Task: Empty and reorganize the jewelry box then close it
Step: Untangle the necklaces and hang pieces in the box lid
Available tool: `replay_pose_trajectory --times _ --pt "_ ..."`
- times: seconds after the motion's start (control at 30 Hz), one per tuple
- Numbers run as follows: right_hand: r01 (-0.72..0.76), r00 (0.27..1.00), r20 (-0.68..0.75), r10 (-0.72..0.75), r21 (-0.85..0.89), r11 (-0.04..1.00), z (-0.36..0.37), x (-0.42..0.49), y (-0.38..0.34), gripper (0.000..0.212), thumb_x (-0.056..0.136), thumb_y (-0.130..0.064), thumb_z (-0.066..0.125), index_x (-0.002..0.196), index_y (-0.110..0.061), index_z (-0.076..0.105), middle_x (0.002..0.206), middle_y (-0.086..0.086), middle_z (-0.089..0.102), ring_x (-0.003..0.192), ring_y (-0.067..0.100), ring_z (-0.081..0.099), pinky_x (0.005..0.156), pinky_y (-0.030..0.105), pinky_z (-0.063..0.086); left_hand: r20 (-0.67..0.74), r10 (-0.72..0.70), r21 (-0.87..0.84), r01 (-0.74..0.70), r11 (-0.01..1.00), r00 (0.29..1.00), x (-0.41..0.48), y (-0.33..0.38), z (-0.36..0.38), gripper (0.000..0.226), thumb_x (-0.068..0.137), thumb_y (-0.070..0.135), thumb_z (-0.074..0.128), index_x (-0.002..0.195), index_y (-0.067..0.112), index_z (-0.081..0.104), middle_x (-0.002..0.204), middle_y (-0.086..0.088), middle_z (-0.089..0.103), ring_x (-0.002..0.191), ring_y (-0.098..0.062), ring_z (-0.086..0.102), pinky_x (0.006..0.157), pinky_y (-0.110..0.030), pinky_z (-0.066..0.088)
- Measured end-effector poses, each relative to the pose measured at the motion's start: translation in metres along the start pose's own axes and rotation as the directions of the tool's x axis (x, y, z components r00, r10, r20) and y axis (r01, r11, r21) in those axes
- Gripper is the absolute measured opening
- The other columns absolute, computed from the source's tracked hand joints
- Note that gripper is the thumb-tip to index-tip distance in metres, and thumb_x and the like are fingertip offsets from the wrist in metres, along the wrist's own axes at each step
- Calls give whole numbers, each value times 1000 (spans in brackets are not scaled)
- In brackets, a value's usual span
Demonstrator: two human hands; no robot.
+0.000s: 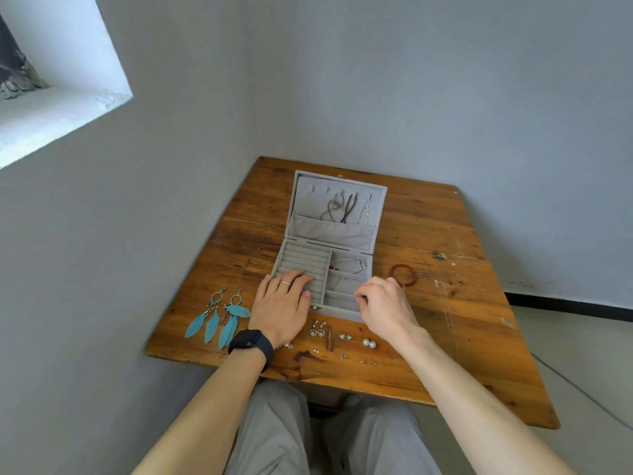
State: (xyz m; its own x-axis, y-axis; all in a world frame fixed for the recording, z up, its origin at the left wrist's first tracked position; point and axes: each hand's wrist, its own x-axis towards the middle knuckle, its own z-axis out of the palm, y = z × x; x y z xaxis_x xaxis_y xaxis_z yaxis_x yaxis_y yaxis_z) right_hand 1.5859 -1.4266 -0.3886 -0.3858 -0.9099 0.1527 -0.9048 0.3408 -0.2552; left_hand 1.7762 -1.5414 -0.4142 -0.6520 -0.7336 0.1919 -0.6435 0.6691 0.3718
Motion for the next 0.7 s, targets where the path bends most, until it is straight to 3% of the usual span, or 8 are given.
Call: replay_pose_trajectory --times 0.3,0.4,0.47,0.53,0.7 --pt "1 1000 -22 1 61 998 4 -3 4 21 96 -19 62 112 -17 75 117 -4 67 100 20 52 90 27 44 11 -4 15 3 1000 1000 0 1 1 50 98 41 21 141 36 45 148 11 44 137 -13 36 119 -38 12" --pt "-26 1000 4 26 273 962 0 -4 16 25 94 -22 65 117 -22 73 115 -10 66 102 8 59 93 22 45 43 -4 39 2 999 999 -1 2 0 51 100 42 17 146 38 39 153 13 37 141 -10 29 120 -39 8" --pt "-61 996 -33 85 460 886 -5 -7 28 28 92 -22 68 120 -25 71 110 -15 67 92 -5 62 85 13 50 83 -7 68 2 998 997 0 -1 1 51 104 42 15 153 39 29 160 16 28 147 -7 19 121 -40 1" --pt "-109 980 -90 179 511 853 -9 -6 45 28 91 -20 68 118 -26 70 107 -17 67 88 -10 62 76 6 47 112 -7 94 -4 996 994 2 -4 0 51 106 44 14 156 39 19 163 17 18 150 -5 9 121 -39 -5" --pt "-362 918 -55 392 286 887 -18 8 92 26 95 -26 63 120 -19 69 119 2 67 102 17 63 94 31 49 127 -8 121 -7 993 992 3 -3 -1 52 105 45 12 157 38 13 164 17 12 151 -5 3 122 -40 -7"
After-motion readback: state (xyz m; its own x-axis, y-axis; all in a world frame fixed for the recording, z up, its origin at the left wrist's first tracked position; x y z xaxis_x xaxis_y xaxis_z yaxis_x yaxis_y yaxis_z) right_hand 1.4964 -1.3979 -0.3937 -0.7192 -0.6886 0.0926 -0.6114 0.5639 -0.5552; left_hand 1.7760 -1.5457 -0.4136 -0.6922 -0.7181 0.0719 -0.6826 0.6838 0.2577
